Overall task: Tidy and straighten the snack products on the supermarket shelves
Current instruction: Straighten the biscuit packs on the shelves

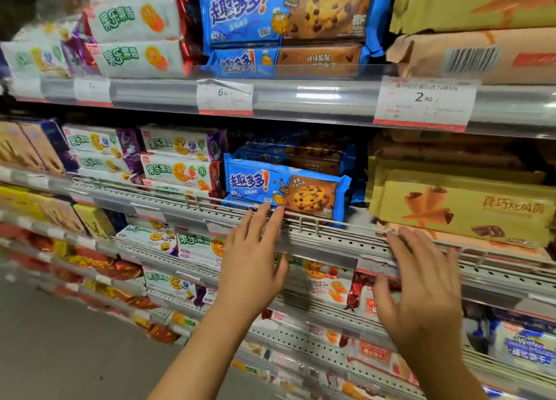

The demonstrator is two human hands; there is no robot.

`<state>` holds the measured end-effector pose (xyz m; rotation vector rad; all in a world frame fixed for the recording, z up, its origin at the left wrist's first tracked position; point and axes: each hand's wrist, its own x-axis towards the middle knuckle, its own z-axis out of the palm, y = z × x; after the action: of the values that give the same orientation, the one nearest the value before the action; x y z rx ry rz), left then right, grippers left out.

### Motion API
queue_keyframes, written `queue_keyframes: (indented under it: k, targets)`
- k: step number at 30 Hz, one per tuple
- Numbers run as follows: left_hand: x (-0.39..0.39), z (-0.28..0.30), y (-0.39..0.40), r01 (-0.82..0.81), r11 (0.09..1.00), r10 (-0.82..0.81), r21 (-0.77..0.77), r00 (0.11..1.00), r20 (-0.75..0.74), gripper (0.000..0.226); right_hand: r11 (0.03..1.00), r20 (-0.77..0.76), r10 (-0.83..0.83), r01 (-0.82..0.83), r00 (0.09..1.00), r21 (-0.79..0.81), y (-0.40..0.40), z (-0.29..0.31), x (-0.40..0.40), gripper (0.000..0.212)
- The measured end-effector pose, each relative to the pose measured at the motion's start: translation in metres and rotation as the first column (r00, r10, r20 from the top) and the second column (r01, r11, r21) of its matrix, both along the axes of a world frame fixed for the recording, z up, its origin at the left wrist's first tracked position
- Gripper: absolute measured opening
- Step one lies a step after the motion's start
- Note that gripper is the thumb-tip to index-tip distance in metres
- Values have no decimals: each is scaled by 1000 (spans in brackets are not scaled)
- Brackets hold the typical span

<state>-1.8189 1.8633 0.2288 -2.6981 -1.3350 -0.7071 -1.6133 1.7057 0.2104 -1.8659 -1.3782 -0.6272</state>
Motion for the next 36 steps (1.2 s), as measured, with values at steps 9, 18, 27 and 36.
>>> queue_keyframes:
  k: [9, 18, 27, 36]
  targets:
    - [-8, 7, 1, 36, 999, -35, 11, 999, -34, 79, 995, -29, -94, 93, 995, -30, 9, 6, -4, 51]
    - [-59, 39, 64, 217, 950, -283, 225, 904, 321, 41, 959, -79, -284, 284, 956, -10, 26, 9, -32, 50]
    - [-154, 56, 199, 126, 931, -242, 343, 916, 320, 44, 882, -329, -458, 467, 826, -56, 64, 40, -89, 60]
    - [-168, 27, 212, 230, 941, -295, 249, 917, 268, 54, 989, 29, -146, 146, 989, -12, 175, 86, -186, 46]
